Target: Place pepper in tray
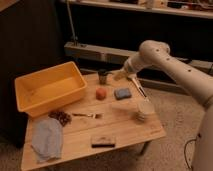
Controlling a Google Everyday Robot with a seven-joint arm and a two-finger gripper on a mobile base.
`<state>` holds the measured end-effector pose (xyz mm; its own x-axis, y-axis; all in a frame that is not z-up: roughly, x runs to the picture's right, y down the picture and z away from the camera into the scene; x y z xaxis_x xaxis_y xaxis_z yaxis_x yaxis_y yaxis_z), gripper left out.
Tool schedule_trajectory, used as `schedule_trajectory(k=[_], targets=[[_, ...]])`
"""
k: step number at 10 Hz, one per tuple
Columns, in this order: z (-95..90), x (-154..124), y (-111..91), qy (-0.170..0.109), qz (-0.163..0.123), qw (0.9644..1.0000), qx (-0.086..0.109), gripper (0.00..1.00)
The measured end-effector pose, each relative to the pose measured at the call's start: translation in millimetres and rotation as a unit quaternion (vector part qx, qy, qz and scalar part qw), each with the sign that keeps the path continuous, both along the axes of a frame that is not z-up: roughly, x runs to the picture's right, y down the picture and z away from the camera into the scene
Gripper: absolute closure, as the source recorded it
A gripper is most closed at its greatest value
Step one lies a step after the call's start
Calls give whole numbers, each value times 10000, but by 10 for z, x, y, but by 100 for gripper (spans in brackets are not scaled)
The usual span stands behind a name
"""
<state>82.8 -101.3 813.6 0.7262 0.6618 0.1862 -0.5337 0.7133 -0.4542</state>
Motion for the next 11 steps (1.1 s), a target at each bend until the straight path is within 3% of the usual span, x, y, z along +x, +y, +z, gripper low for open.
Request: schedule_trajectory(k=[3, 7, 10, 11], targets=[[349, 35, -104, -173, -753, 9959, 470, 35], [420, 43, -104, -122, -1011, 9929, 612, 35], [733, 33, 68, 191, -1818, 9763, 1156, 35], [801, 47, 132, 243, -1910, 9738, 1213, 35]])
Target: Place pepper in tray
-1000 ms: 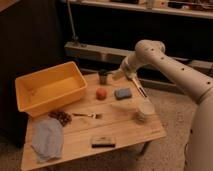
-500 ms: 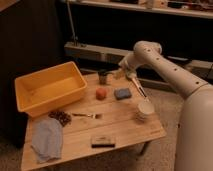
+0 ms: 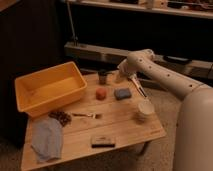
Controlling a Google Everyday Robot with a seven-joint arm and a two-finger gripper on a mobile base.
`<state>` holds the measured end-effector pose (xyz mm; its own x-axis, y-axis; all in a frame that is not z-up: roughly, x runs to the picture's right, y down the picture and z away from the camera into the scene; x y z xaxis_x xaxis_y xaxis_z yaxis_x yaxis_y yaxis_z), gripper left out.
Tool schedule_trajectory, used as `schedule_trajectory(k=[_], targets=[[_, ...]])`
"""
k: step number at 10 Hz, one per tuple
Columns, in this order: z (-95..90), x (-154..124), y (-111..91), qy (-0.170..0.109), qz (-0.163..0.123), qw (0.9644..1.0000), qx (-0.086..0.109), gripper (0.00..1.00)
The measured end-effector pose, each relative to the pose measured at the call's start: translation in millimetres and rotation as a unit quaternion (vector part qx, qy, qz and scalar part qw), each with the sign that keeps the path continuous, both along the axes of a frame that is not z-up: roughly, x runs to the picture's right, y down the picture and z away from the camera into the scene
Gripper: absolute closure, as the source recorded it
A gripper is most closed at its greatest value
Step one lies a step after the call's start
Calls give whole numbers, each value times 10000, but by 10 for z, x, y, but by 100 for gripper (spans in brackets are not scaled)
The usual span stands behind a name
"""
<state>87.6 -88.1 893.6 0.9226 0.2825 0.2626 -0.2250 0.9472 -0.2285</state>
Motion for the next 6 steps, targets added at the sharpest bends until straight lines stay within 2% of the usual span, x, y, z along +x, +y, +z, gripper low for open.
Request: schedule_trajectory(k=[2, 6], targets=[[85, -75, 61, 20, -51, 10000, 61, 35], [60, -139, -16, 57, -49, 9997, 232, 35]])
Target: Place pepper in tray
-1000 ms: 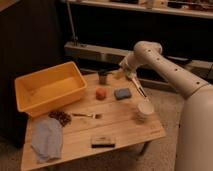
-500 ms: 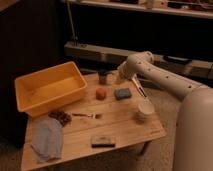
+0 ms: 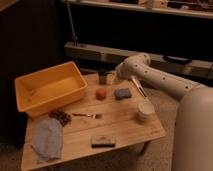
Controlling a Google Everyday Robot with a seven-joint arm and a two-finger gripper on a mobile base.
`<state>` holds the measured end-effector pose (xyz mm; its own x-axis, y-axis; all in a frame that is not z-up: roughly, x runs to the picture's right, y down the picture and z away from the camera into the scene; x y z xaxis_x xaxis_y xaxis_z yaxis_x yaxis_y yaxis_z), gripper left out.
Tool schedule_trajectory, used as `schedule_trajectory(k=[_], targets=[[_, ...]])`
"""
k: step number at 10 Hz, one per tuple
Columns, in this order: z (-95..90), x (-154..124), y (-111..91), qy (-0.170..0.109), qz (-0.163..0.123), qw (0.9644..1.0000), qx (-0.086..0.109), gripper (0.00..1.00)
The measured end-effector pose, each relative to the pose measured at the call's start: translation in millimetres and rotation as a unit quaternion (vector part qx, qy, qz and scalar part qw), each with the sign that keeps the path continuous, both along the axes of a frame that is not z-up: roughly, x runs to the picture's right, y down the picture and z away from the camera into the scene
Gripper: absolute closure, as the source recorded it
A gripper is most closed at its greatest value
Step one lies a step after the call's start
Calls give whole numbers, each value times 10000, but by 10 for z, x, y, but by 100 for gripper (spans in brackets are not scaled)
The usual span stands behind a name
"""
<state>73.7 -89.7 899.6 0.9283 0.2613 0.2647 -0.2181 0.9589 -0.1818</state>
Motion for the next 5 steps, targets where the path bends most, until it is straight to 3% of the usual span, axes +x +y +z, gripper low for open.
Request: schedule_trajectory(k=[5], targets=[[279, -49, 53, 5, 188, 9997, -146, 35]])
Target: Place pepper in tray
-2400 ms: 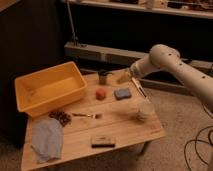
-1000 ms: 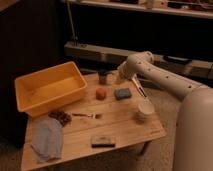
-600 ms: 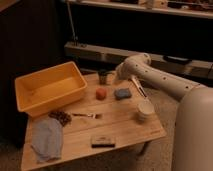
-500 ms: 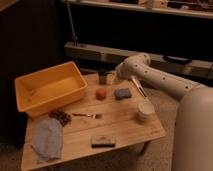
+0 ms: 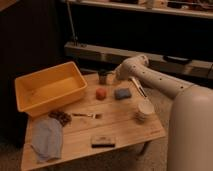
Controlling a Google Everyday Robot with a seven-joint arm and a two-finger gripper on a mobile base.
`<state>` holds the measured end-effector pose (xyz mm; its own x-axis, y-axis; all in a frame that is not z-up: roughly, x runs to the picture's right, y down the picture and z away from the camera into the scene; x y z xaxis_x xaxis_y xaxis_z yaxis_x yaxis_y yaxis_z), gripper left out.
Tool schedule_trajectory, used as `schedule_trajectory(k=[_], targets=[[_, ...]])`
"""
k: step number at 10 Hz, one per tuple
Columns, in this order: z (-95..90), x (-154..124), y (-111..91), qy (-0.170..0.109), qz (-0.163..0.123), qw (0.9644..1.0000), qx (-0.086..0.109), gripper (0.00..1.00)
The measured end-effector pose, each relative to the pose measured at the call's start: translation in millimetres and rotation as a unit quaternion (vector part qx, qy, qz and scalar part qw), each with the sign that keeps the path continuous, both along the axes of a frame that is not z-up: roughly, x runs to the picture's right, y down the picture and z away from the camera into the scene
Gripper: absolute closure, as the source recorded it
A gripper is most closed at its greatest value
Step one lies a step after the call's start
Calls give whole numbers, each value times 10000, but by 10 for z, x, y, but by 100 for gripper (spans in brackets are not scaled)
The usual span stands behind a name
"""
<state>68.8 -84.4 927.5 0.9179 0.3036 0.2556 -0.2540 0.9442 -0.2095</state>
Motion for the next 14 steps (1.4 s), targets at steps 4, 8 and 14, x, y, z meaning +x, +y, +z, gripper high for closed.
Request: schedule_trajectory(k=[4, 8, 14], targets=[[229, -53, -46, 40, 4, 10000, -9, 35], [423, -121, -63, 85, 1, 9999, -77, 41], [527, -227, -65, 212, -331, 9991, -182, 98]])
